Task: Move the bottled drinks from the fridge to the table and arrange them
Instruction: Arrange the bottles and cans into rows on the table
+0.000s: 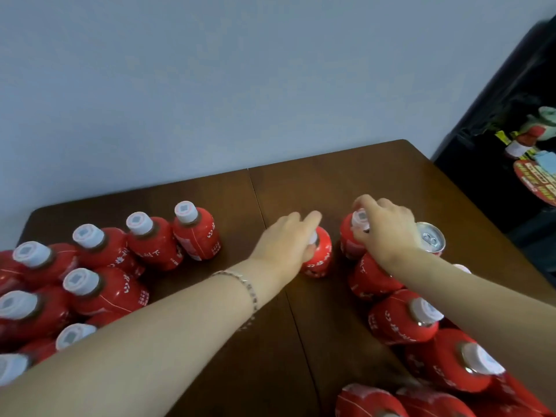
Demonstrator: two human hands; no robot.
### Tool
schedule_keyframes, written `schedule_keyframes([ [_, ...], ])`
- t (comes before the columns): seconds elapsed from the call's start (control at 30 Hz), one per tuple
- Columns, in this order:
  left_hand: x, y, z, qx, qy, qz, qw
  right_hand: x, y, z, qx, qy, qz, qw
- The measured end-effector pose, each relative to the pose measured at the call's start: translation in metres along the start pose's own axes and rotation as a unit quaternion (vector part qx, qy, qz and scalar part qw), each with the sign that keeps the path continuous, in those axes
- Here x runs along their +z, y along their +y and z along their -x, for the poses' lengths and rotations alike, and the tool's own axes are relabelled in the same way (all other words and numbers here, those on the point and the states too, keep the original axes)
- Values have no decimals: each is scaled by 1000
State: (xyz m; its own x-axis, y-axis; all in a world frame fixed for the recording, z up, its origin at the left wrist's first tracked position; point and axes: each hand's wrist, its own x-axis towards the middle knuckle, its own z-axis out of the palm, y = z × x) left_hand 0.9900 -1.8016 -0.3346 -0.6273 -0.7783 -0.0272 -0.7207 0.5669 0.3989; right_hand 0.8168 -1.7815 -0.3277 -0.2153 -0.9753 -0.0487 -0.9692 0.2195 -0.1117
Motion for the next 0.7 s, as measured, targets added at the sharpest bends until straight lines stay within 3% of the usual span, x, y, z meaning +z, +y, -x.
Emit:
schedule_keyframes([
  [0.13,-23,-40,9,-31,5,-78,996,8,-33,-5,-29,-17,-128,991],
  [0.33,-45,-83,5,-112,25,-119,986,26,-90,-23,-94,-9,-220,971],
  [0.47,-49,-99,-1,-141,4,-109,984,41,-111,-34,-58,-11,-336,940],
  [0.6,-47,-105,-3,-168,-54,-111,978,65,-109,-33,43,-148,-390,908],
  [0.7,-41,-108,-2,-154,-39,-144,977,78,-110,-36,51,-96,-407,907],
])
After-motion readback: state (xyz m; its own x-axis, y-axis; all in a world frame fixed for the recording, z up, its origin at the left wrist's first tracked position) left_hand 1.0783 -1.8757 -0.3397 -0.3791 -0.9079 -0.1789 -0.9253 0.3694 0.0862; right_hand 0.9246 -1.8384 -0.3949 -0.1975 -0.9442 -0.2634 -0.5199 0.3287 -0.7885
